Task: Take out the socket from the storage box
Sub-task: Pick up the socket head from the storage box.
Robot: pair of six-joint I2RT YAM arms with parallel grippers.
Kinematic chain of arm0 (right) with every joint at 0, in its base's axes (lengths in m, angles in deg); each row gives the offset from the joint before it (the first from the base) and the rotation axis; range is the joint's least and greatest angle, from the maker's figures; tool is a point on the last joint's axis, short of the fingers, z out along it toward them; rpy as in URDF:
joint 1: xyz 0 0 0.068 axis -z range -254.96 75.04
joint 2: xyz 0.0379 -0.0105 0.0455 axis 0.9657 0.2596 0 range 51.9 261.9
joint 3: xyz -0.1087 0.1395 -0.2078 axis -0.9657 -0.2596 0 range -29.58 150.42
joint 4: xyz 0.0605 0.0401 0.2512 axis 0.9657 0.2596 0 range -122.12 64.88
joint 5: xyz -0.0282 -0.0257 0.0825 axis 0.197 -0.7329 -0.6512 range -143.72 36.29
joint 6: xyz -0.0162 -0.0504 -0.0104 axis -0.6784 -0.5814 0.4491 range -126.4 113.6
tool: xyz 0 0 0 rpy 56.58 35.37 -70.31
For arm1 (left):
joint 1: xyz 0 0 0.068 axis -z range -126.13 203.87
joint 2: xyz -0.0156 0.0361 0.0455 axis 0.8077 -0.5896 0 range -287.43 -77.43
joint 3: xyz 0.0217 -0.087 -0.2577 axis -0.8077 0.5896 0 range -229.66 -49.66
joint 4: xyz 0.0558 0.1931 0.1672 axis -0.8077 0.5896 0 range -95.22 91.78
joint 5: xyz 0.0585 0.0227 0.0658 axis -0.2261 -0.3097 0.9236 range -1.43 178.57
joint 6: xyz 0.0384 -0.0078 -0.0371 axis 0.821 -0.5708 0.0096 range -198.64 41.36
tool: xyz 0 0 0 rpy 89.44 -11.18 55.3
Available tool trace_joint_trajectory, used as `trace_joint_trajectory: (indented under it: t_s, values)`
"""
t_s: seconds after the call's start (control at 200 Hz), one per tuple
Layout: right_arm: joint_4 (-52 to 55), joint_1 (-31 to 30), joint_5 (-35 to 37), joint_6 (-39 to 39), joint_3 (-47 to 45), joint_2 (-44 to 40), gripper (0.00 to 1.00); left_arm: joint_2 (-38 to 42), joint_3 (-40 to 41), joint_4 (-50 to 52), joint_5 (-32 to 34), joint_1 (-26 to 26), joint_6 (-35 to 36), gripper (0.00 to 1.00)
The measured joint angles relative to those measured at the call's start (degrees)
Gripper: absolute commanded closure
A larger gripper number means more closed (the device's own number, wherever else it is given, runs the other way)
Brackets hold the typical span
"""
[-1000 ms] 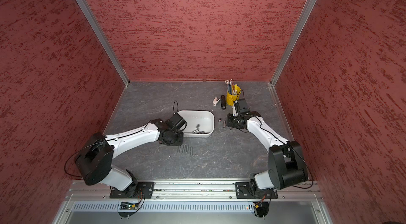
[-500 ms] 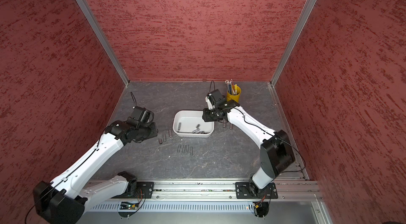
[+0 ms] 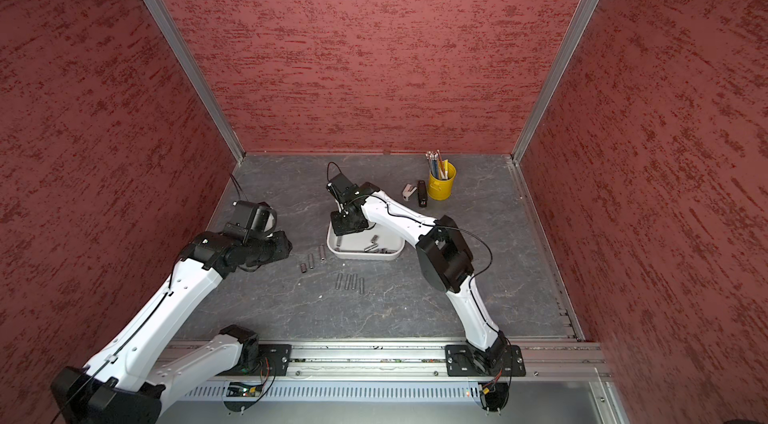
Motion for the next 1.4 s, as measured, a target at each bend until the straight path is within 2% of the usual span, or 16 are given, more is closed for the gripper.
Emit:
trace_joint_trajectory:
  t_s: [0.726,1.202,1.403]
  values:
    - [3.1,-2.1,5.3,4.1,8.9,12.1,0.62,-0.9,0.8,-1.6,-1.8,-1.3,0.9,0.62]
    - [2.8,-2.8,7.6,4.2,10.3,13.3,0.84,-1.6,0.8,-1.7,-2.6,-1.3,0.9,0.63]
    - [2.7,-2.8,7.8,4.0,10.2,13.1,0.87,-1.6,0.8,-1.7,-2.7,-1.3,0.9,0.63]
